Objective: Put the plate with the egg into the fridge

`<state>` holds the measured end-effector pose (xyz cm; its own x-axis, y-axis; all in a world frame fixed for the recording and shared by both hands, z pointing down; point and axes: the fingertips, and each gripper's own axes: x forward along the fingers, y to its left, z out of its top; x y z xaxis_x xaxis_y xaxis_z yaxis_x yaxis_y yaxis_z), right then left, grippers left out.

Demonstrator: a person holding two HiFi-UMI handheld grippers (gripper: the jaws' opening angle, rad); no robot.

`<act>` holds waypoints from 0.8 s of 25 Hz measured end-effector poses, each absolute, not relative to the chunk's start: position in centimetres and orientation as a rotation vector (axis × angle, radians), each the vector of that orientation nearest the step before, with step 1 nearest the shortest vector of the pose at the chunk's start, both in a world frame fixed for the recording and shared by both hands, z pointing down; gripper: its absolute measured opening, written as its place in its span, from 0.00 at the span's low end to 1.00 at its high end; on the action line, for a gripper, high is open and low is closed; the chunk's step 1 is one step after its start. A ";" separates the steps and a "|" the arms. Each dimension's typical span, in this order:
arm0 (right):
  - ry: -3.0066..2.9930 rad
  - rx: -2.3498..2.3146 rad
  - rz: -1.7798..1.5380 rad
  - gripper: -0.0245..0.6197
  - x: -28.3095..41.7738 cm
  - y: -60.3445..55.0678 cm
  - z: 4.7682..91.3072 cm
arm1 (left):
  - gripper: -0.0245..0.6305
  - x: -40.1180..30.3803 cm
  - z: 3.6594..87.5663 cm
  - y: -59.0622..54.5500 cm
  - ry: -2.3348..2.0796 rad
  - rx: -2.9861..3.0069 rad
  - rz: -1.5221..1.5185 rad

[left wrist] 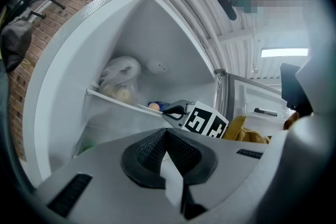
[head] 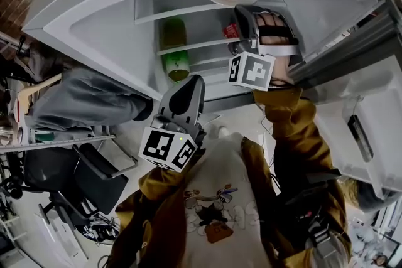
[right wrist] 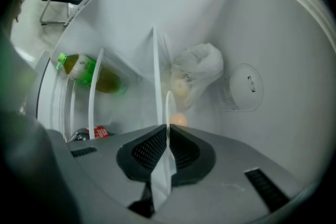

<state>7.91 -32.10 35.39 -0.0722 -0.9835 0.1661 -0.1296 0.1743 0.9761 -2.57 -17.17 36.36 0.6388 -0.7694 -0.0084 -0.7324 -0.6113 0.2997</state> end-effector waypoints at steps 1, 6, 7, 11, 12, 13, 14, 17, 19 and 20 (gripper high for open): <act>-1.430 1.148 -1.059 0.08 7.9 -32.2 35.3 | 0.05 -2.5 36.4 -17.2 -1.215 2.593 -0.196; -1.428 1.143 -1.053 0.07 8.0 -32.3 35.4 | 0.05 -2.5 36.7 -17.1 -1.209 2.588 -0.183; -1.429 1.140 -1.052 0.07 8.0 -32.4 35.5 | 0.05 -2.6 36.7 -17.1 -1.207 2.588 -0.179; -1.429 1.135 -1.050 0.07 8.0 -32.7 35.5 | 0.05 -2.6 36.7 -17.3 -1.209 2.586 -0.179; -1.429 1.135 -1.049 0.07 8.0 -32.8 35.5 | 0.05 -2.7 36.7 -17.4 -1.211 2.583 -0.181; -1.428 1.136 -1.049 0.07 8.0 -32.9 35.5 | 0.05 -2.8 36.8 -17.4 -1.212 2.581 -0.182; -1.429 1.135 -1.049 0.07 8.0 -33.0 35.4 | 0.05 -2.8 36.8 -17.5 -1.215 2.579 -0.183; -1.429 1.129 -1.053 0.07 7.9 -33.3 35.5 | 0.05 -3.0 36.8 -17.6 -1.225 2.573 -0.185; -1.428 1.126 -1.054 0.07 7.9 -33.4 35.4 | 0.05 -3.0 36.7 -17.7 -1.230 2.575 -0.186; -1.428 1.124 -1.054 0.07 7.9 -33.5 35.4 | 0.05 -3.0 36.6 -17.8 -1.232 2.576 -0.186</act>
<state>7.87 -33.50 35.44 -0.0741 -0.9804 0.1826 -0.1144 0.1903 0.9750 -3.04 -17.75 36.65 0.6285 -0.7778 0.0044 -0.7419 -0.5978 0.3036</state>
